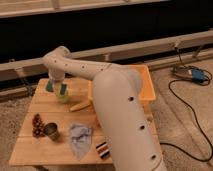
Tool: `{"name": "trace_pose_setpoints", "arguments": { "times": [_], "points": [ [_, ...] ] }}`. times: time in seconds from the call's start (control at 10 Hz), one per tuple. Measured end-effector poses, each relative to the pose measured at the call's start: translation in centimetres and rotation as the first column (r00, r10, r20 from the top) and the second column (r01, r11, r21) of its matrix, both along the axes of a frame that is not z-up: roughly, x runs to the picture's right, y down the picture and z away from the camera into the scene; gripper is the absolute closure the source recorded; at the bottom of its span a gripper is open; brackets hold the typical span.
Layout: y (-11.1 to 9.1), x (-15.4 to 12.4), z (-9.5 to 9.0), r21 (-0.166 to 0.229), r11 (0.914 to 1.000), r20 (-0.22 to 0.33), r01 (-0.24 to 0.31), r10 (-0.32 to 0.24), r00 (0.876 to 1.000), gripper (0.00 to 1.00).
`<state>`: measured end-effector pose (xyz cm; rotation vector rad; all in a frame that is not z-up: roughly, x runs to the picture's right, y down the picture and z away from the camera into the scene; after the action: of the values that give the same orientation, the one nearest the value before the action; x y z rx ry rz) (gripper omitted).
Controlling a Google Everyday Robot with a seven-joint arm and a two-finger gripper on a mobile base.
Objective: Place sponge in plastic cup
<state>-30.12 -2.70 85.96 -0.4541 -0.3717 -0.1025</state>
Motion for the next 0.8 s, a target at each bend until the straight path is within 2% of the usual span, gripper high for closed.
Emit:
{"name": "trace_pose_setpoints", "arguments": {
  "times": [0.1, 0.2, 0.3, 0.5, 0.6, 0.8],
  "points": [
    [-0.1, 0.1, 0.1, 0.001, 1.0, -0.002, -0.002, 0.002, 1.0, 0.65],
    [-0.1, -0.1, 0.2, -0.002, 1.0, -0.002, -0.005, 0.005, 1.0, 0.53],
    [0.0, -0.2, 0.1, -0.007, 1.0, 0.001, -0.006, 0.006, 1.0, 0.44],
    [0.8, -0.3, -0.2, -0.028, 0.9995, 0.007, -0.011, 0.011, 1.0, 0.25],
    [1.3, -0.2, -0.4, -0.042, 0.999, 0.009, -0.015, 0.016, 1.0, 0.2],
    [2.1, 0.2, -0.7, -0.058, 0.9981, 0.008, -0.022, 0.023, 1.0, 0.2]
  ]
}}
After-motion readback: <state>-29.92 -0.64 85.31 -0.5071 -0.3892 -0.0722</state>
